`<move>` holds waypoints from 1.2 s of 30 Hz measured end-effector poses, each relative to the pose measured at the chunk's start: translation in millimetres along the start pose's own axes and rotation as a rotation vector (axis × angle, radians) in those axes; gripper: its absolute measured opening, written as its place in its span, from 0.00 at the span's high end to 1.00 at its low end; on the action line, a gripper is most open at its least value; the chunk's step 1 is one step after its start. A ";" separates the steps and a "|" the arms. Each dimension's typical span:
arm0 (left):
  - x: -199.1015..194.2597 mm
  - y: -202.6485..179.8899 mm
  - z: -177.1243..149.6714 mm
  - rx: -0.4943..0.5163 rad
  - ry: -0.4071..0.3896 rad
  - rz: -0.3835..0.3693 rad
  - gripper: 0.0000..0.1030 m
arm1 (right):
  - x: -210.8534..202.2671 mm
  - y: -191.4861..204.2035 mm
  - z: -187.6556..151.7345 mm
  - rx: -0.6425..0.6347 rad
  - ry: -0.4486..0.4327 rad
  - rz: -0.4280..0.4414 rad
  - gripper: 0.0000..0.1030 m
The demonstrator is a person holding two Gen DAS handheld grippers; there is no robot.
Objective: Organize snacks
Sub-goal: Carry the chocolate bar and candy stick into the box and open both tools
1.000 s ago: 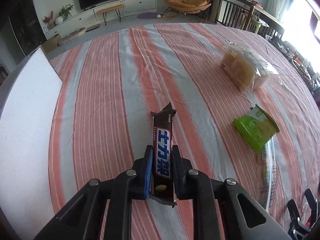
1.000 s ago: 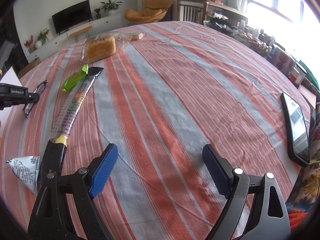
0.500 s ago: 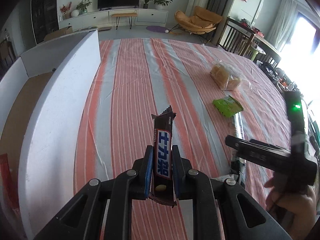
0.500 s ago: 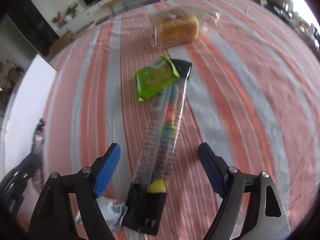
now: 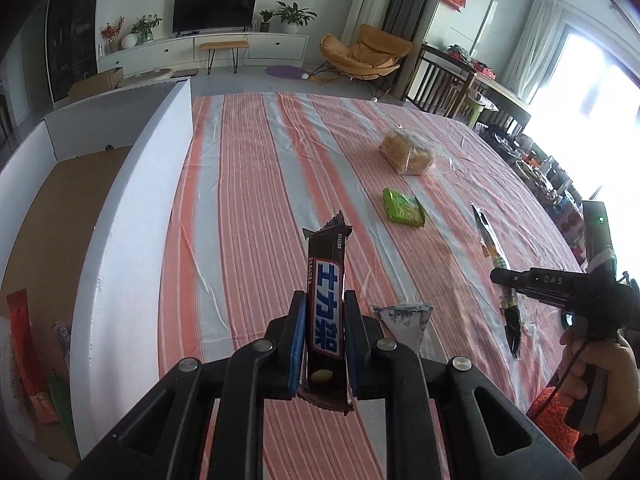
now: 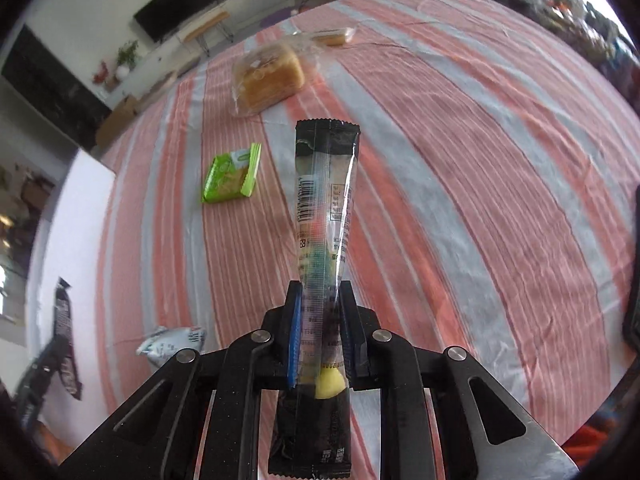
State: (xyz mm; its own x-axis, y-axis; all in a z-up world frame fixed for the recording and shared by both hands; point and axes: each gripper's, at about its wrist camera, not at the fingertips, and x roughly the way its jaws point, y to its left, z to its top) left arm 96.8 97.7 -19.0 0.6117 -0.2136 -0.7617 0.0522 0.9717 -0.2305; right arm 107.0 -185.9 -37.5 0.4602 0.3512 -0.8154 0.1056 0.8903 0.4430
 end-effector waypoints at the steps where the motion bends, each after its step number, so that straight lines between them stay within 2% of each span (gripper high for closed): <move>1: -2.6 -1.2 0.3 0.002 -0.002 -0.007 0.84 | -7.4 -10.0 -0.9 0.047 -0.018 0.053 0.83; 5: -16.7 -8.9 1.1 0.007 -0.015 -0.039 0.84 | -26.8 -28.9 -3.9 0.175 -0.068 0.197 0.83; 10: -41.6 -16.0 7.4 0.013 -0.046 -0.069 0.84 | -43.3 -26.3 -2.6 0.232 -0.095 0.346 0.83; 13: -54.9 -12.6 9.0 0.007 -0.065 -0.071 0.84 | -51.5 -13.4 -5.1 0.214 -0.095 0.409 0.83; 18: -79.1 9.0 7.9 -0.045 -0.096 -0.064 0.84 | -63.3 18.7 -13.5 0.122 -0.085 0.439 0.83; 25: -119.7 69.0 14.2 -0.136 -0.165 0.010 0.84 | -53.2 102.0 -31.8 -0.043 -0.004 0.492 0.83; 30: -145.1 121.0 14.2 -0.195 -0.215 0.131 0.84 | -48.6 187.6 -47.8 -0.178 0.071 0.591 0.83; 33: -149.7 152.2 7.1 -0.244 -0.218 0.200 0.84 | -45.2 244.6 -56.5 -0.257 0.119 0.654 0.83; 36: -149.4 178.6 -3.7 -0.282 -0.203 0.272 0.84 | -42.3 296.3 -70.1 -0.349 0.137 0.673 0.83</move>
State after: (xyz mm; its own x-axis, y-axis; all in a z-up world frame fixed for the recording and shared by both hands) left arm 11.8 302.7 51.3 0.7178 0.0975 -0.6893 -0.3323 0.9181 -0.2162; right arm 57.1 83.3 102.2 0.2114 0.8618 -0.4611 -0.4533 0.5044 0.7349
